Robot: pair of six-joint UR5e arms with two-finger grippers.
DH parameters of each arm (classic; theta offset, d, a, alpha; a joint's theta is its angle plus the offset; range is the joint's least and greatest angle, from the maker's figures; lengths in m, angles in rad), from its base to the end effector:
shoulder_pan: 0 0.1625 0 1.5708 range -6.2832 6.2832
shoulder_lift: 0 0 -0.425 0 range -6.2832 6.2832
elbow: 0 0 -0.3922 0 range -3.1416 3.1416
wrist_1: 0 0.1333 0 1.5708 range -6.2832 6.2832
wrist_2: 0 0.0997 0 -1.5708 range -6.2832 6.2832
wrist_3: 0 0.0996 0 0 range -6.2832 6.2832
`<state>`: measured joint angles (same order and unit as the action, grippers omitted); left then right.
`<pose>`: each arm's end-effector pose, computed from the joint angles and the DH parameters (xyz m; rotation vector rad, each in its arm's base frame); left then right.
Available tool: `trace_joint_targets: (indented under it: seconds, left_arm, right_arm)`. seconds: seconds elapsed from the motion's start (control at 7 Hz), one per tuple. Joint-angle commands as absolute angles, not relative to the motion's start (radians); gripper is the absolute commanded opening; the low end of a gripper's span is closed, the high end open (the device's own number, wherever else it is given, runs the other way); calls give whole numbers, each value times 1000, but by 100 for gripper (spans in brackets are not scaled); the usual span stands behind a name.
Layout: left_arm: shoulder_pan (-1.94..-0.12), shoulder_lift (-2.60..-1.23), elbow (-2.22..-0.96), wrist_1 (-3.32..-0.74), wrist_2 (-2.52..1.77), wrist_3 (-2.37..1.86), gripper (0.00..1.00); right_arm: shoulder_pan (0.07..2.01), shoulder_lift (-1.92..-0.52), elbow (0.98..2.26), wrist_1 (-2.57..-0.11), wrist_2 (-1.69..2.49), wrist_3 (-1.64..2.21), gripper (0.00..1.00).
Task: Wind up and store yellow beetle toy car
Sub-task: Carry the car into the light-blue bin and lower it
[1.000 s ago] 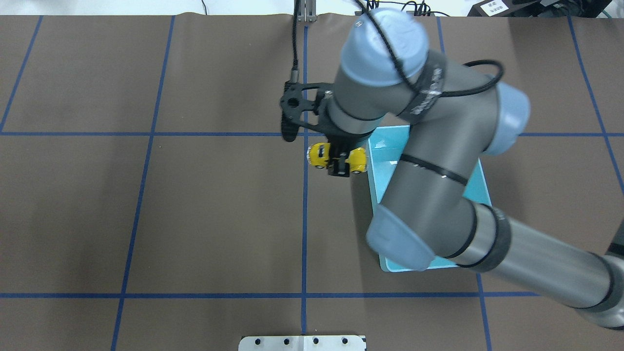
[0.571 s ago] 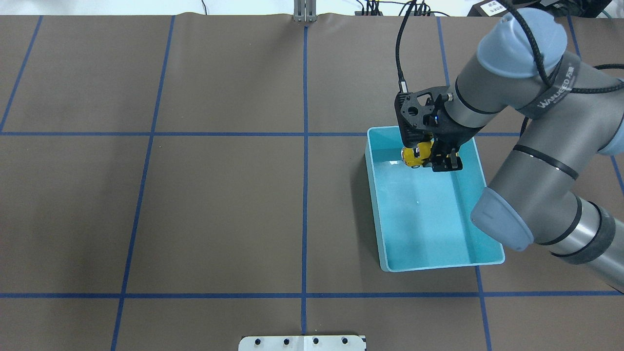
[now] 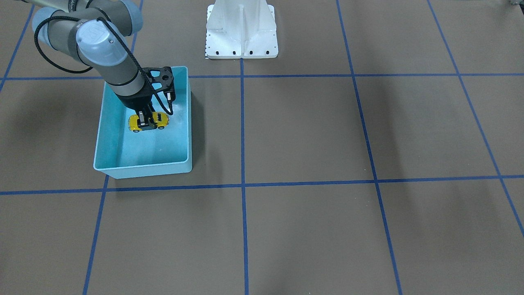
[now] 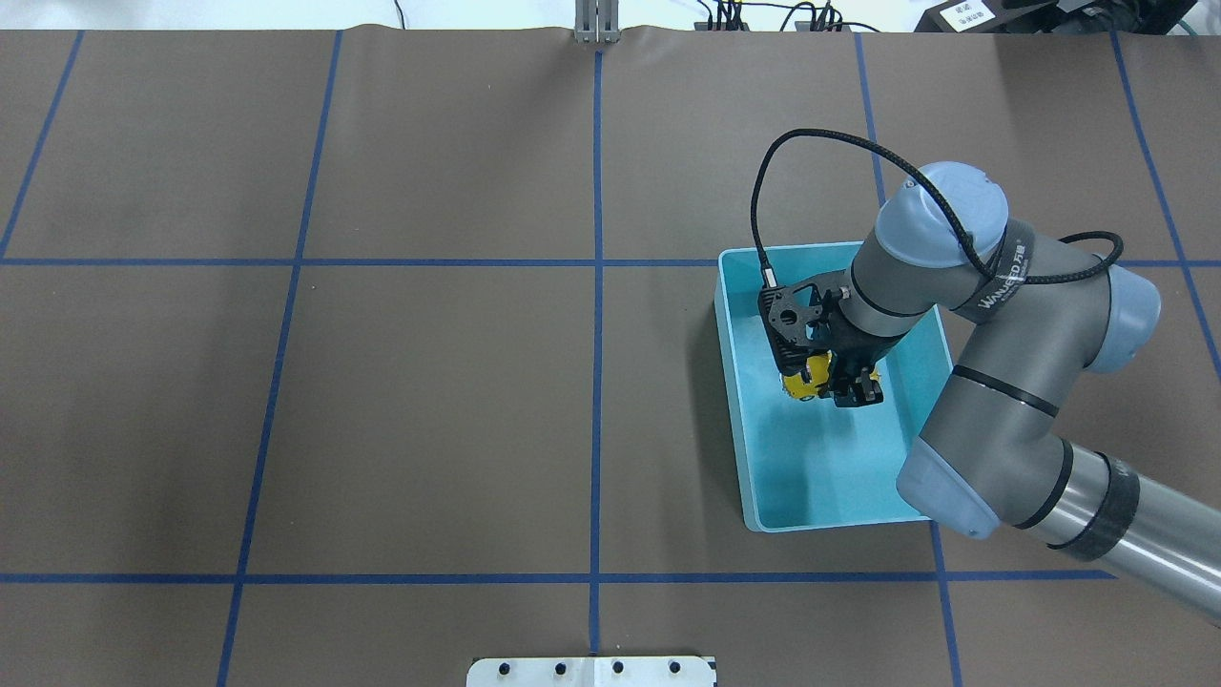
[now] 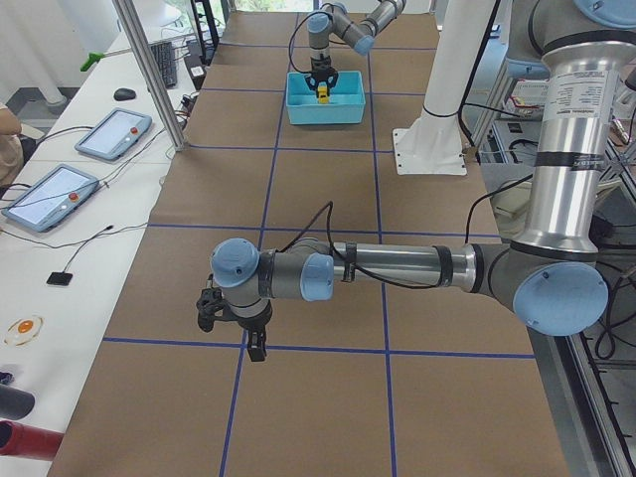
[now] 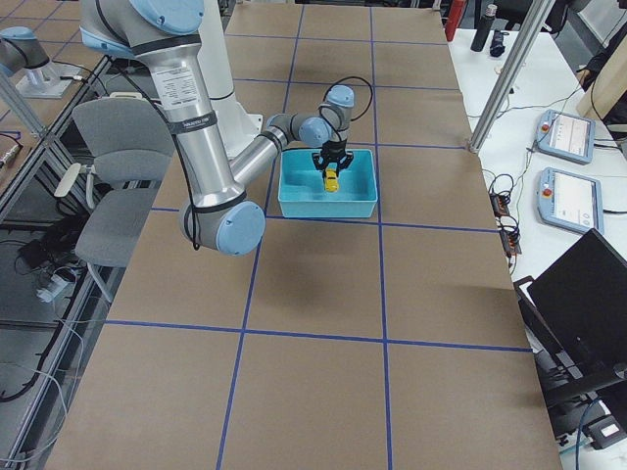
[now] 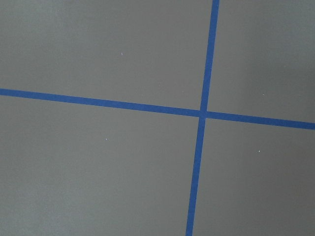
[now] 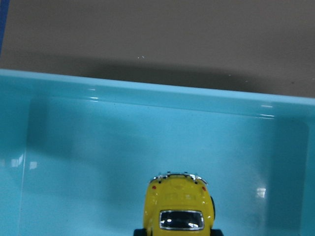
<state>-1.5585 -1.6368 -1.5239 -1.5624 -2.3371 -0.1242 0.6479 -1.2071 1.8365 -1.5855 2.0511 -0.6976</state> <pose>-0.0578 -0.5214 0.6498 -0.0421 0.7656 -0.1023 -0.4262 -0.4321 0.3435 0.6214 -0.6023 -1.6795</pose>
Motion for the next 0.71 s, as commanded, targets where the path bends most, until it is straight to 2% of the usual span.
trace_joint_targets:
  seconds: [0.0,0.14,0.57]
  left_arm:
    - [-1559,-1637,-1522,-1563,-2338,-124,100]
    - [-1559,-1637,-1522,-1563,-2338,-124,100]
    - [-1559,-1634,-1523,-1562,-2338,-124,100]
  right_arm:
    - [631,-1221,1824,-1566,2049,-695,20]
    - [630,-1224,1824,-1566,2051,-698,99]
    - [634,-1226,1836,-1559,2052,-689,100]
